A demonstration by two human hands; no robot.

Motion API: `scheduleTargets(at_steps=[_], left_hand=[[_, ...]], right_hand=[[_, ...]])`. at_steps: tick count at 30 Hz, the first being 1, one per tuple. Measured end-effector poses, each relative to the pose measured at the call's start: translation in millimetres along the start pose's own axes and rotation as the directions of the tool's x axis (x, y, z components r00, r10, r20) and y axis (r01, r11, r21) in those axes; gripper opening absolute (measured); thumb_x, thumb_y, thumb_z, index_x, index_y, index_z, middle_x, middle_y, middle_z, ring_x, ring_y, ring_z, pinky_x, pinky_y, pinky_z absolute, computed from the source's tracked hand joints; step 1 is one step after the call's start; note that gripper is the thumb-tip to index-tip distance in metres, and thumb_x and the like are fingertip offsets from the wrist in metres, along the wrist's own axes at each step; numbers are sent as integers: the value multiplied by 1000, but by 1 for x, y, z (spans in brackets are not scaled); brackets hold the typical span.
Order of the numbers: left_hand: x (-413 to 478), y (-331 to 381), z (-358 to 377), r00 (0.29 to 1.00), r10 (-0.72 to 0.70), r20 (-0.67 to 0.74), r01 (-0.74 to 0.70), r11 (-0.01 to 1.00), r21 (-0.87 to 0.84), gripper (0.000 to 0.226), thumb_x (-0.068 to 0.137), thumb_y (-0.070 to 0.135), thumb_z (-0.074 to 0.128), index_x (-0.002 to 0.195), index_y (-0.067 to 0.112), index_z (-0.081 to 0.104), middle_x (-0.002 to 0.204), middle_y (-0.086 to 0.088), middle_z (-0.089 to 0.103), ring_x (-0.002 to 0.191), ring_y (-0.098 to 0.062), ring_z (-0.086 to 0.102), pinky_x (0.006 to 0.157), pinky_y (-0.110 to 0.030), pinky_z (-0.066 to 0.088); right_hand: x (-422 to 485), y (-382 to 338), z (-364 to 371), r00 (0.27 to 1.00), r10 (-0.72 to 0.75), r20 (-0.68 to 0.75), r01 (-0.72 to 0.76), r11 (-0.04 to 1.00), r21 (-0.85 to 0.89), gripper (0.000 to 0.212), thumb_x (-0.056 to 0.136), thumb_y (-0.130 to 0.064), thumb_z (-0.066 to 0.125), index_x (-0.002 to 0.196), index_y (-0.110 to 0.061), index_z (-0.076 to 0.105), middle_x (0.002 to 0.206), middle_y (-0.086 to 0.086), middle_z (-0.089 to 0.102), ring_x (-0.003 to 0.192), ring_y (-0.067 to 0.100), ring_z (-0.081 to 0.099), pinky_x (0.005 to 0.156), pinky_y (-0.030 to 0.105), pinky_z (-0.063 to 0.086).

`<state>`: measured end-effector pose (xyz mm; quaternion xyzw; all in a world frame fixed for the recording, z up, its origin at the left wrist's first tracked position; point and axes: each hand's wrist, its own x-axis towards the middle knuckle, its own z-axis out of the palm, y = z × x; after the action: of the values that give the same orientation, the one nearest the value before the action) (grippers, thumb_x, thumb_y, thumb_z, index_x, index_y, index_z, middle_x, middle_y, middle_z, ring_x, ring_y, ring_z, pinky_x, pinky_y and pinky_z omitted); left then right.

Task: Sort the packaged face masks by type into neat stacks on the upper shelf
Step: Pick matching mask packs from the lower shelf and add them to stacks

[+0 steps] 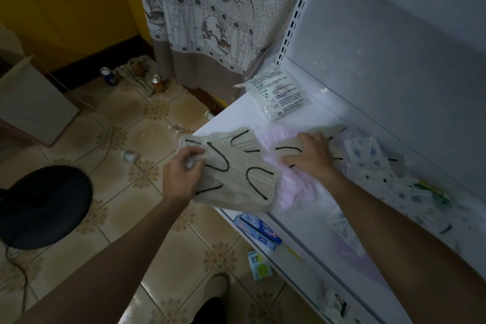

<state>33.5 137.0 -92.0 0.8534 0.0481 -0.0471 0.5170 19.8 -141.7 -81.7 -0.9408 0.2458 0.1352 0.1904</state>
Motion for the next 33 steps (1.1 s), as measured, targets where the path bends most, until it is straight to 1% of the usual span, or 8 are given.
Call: scheduleTargets(at_steps=[6,11,15,21,24,28,31,33], left_hand=[[-2,11,11,988,-17,152,16,1000,3,20,92,23,55,112,21,60,121,1,55,103,-15,49,78,-26,39],[-11,0,12,977,-20,212,1,996,89,32,85,6,61,113,21,60,120,-2,58,102,-14,51,80,-21,38],[-11,-2,9,981,19,193,-39,994,100,26,89,4,57,110,19,62,112,4,58,99,-9,51,73,-6,33],[-12,4,12,985,-29,168,23,999,40,22,96,8,44,113,15,56,108,3,53,95,-16,50,67,-17,36],[-16,15,23,982,-108,158,116,993,-39,22,100,17,38,116,10,51,105,-2,52,93,-21,50,66,-24,34],[-18,25,33,957,-190,220,231,956,-182,35,97,32,45,126,13,44,111,-6,52,97,-22,51,64,-23,41],[-15,24,30,958,-197,209,231,961,-154,38,95,29,50,130,15,45,119,-5,52,98,-19,49,75,-24,37],[-14,22,27,959,-202,199,223,971,-86,41,91,32,57,128,17,47,119,-4,53,97,-16,48,75,-23,36]], right_hand=[[1,25,1,993,77,-92,-84,993,-80,62,86,-57,51,136,-23,39,144,16,29,131,35,27,101,50,31],[1,32,9,991,75,-115,-89,989,-116,60,90,-52,49,141,-23,36,149,16,24,135,35,23,104,50,29],[4,27,10,977,81,-195,-91,995,-45,47,91,-43,51,130,-18,50,138,17,39,126,36,34,98,47,35],[0,2,-6,951,-84,-296,135,978,158,31,89,-38,52,97,-11,65,101,14,64,96,35,57,80,44,50],[-24,-32,6,945,-253,-207,273,959,77,29,88,-40,52,99,-15,61,103,10,61,99,30,54,81,39,47],[-57,-68,33,936,-348,56,352,927,-130,47,93,-51,42,124,-17,48,136,10,39,124,29,37,97,43,38],[-51,-51,27,868,-477,-133,442,868,-227,36,95,-35,44,121,-11,53,127,10,49,117,28,45,92,42,42],[-32,-23,17,869,-421,-261,369,902,-226,30,93,-21,48,116,-5,57,118,15,57,108,32,53,89,41,43]])
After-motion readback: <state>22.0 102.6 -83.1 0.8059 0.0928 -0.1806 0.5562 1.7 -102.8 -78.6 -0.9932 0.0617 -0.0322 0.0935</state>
